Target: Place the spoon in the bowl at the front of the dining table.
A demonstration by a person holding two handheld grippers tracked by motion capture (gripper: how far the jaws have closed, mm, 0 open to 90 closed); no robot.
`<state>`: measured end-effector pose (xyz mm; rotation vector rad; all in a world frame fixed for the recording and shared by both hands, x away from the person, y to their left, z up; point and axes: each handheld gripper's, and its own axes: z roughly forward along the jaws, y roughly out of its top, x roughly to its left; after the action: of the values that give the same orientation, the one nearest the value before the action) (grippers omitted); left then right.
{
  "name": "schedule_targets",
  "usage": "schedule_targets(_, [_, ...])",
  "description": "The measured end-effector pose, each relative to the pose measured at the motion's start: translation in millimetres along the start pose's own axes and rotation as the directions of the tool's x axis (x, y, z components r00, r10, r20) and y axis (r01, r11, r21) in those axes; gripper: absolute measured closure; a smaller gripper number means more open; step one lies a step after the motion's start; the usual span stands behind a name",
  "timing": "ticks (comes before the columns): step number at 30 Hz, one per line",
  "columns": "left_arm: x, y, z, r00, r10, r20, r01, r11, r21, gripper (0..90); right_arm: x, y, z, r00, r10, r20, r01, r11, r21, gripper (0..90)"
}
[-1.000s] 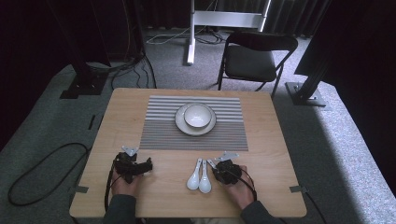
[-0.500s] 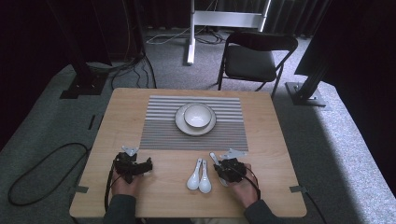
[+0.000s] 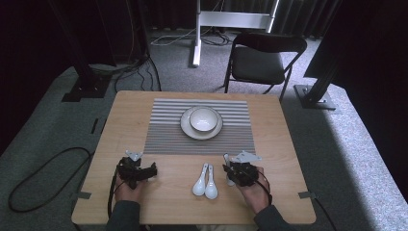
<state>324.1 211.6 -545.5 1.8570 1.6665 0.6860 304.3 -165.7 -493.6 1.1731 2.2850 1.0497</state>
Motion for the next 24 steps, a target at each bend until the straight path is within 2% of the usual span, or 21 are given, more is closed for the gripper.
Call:
schedule_targets(10, [0.0,0.0,0.0,1.0,0.0,0.0,0.0,1.0,0.0,7.0,-7.4,2.5,-7.6,0.9998,0.018,0.002,-0.018,0.9996,-0.022,73.7])
schedule_targets(24, [0.0,0.0,0.0,1.0,0.0,0.0,0.0,1.0,0.0,7.0,-10.8,15.1,-10.7,0.9997,0.017,0.015,-0.016,0.999,-0.042,73.7])
